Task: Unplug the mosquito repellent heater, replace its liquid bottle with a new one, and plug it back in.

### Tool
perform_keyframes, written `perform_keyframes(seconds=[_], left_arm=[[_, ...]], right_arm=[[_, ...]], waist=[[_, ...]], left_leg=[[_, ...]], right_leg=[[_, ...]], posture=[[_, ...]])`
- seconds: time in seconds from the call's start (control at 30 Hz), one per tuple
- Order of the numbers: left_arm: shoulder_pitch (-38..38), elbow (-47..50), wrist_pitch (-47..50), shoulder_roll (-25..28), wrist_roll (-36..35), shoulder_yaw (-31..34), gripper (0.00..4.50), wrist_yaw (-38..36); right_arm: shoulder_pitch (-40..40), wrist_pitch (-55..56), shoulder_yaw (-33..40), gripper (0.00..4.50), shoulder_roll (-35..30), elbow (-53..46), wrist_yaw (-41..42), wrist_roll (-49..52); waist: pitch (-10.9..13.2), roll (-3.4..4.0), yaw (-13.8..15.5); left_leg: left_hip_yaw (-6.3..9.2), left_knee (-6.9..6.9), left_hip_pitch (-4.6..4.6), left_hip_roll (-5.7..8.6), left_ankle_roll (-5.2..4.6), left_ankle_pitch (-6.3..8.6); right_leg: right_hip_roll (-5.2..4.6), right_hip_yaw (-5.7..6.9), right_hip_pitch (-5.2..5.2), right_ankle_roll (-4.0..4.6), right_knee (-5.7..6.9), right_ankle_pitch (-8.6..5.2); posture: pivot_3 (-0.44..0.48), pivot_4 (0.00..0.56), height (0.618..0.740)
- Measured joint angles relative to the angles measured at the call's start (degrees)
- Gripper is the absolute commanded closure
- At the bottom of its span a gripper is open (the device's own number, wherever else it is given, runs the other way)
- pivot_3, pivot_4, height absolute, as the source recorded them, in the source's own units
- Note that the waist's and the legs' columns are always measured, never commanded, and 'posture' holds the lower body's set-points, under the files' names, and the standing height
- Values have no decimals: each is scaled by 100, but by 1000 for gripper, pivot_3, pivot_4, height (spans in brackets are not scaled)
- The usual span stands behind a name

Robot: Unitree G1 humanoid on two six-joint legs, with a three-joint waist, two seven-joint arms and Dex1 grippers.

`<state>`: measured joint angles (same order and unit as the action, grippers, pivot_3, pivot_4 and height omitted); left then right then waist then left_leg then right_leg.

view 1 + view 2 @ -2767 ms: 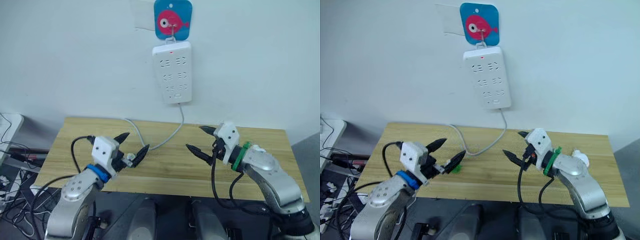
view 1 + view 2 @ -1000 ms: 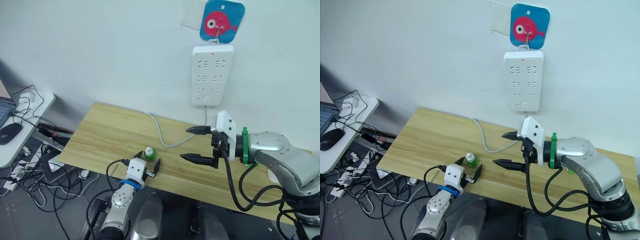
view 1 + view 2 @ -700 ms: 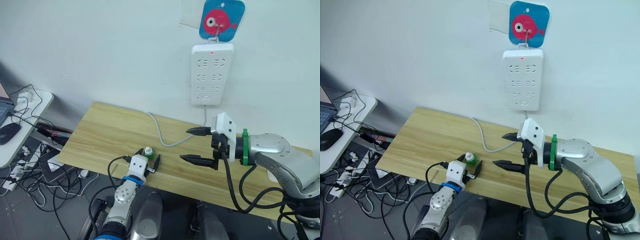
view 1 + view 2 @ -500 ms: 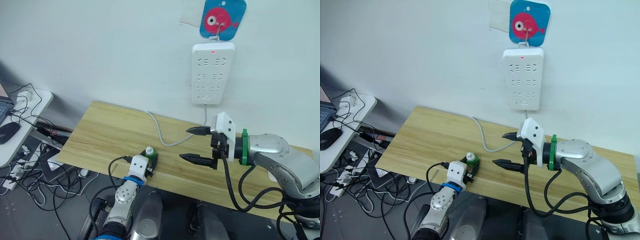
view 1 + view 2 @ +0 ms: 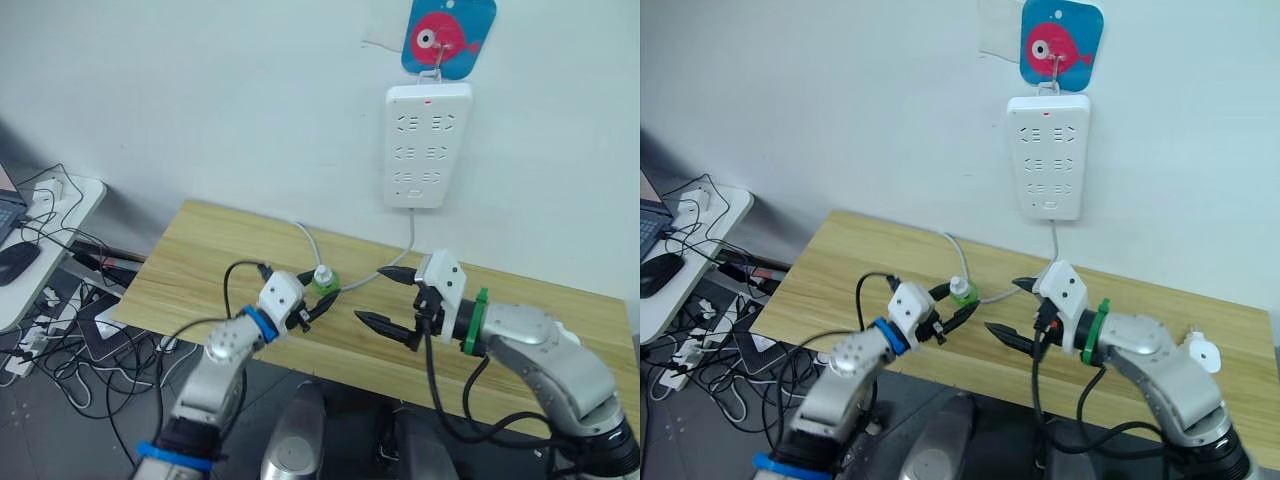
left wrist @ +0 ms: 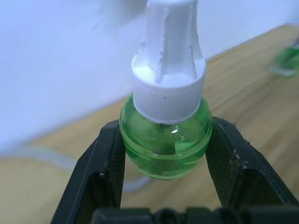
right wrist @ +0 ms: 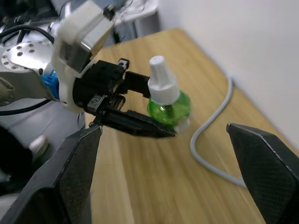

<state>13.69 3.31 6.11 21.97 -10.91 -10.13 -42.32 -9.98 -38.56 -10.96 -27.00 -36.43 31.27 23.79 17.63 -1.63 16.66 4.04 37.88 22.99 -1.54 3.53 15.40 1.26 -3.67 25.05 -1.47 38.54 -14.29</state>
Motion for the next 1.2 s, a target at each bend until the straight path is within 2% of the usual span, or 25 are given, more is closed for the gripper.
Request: perform_keyframes(seconds=[0.17,0.4,0.5,0.67,0.77,1.0,1.07,1.2], left_arm=[[552,-30,452,8,-221,-287,2328,-665],[807,-194,486,-194,-219,-431,2328,-869],[824,-197,498,-198,-211,-497,2328,-957],[865,-206,501,-200,-179,-540,2328,-988],[910,-296,497,-197,-147,-553,2328,-1026],[905,-299,477,-170,-131,-549,2328,-1105],[903,-297,404,-93,-225,-523,2328,-1316],[943,-389,-155,198,-490,-477,2328,-2269]], right_arm=[[48,66,-285,0,603,-61,-766,-473],[263,54,-385,0,938,-64,-1433,-943],[374,54,-389,569,1035,-123,-1576,-1042],[445,56,-464,2473,1094,-178,-1659,-1152],[454,67,-518,3401,1072,-232,-1651,-1243],[472,106,-512,3404,1049,-228,-1517,-1275],[298,92,-387,3404,833,-189,-1104,-1026],[-388,294,-209,3404,-146,108,601,-406]], waist=[[-1,-1,-158],[-4,-2,-491],[-9,-2,-676],[-24,-3,-947],[-33,-6,-1072],[-50,-8,-1238],[-55,-8,-1247],[-69,-4,-1295]], left_leg=[[1,3,5,-3,2,-1],[-1,4,8,-4,3,-2],[0,5,7,-6,4,-2],[3,7,6,-5,11,-6],[7,8,5,-5,14,-8],[13,11,3,1,28,-16],[13,14,1,3,32,-19],[16,14,-7,2,37,-25]], right_leg=[[1,0,2,0,-2,0],[-2,-5,4,16,-6,9],[-2,-4,4,25,-2,15],[-4,-2,3,25,5,15],[-5,0,3,26,10,15],[-14,5,4,28,30,16],[-14,5,3,29,33,17],[-10,12,-5,32,34,20]], posture=[[235,254,740],[189,238,740],[176,230,740],[178,221,740],[183,216,740],[196,206,740],[197,209,740],[211,210,740]])
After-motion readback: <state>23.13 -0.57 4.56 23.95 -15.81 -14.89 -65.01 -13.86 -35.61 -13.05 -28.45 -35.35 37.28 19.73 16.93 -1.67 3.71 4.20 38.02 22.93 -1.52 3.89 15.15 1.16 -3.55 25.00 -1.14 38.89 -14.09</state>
